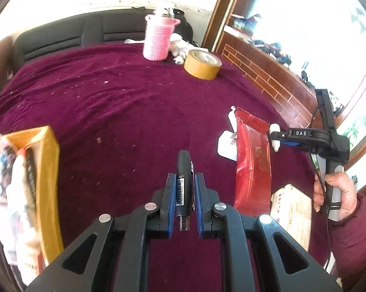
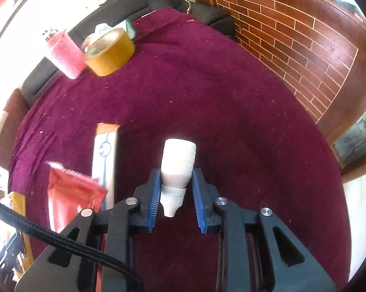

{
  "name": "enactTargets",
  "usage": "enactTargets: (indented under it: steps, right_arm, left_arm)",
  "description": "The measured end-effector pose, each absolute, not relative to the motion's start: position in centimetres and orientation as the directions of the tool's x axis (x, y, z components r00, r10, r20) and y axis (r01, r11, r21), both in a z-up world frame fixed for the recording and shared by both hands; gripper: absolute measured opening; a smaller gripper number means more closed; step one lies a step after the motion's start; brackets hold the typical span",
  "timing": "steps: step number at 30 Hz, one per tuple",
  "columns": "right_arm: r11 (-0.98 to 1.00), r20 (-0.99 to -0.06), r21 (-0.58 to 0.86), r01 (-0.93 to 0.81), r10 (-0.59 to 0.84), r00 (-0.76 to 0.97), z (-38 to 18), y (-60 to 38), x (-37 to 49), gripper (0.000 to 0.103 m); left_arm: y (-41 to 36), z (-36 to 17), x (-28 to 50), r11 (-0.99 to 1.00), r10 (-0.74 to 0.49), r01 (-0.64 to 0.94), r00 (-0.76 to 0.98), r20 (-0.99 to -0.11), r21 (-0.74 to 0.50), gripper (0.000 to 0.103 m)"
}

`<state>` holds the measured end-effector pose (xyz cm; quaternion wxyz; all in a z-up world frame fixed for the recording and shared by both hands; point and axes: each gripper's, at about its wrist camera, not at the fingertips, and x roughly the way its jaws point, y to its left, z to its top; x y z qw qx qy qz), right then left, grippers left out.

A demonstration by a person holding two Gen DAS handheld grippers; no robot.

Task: Organize objects
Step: 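Carry the black item and white bottle into the tray and open both grippers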

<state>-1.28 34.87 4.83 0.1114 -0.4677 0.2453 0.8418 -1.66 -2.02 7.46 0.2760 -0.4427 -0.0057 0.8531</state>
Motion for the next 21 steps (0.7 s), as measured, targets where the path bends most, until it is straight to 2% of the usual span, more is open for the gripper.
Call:
enactTargets:
  steps: [9, 14, 21]
  right_arm:
    - [-0.885, -0.765, 0.363, -0.292, -0.104, -0.635, 11.0, 31.4, 2.9, 0.023]
    - [-0.914, -0.723, 0.386, -0.124, -0.216, -0.656, 13.9, 25.0, 4.6, 0.023]
    - [-0.899, -0.708, 0.432, 0.078, -0.391, -0.587, 14.0, 15.5, 5.3, 0.023]
  left_arm:
    - [-10.3, 9.5, 2.8, -0.871, 0.485, -0.364, -0.534, -0.692, -0.329, 0.011]
    - [-16.1, 10.0, 6.1, -0.891, 0.453, -0.281, -0.587, -0.671, -0.356, 0.011]
    - [-23.5, 8.5, 9.3, -0.933, 0.339, -0.13, -0.632, -0.697, -0.336, 0.012]
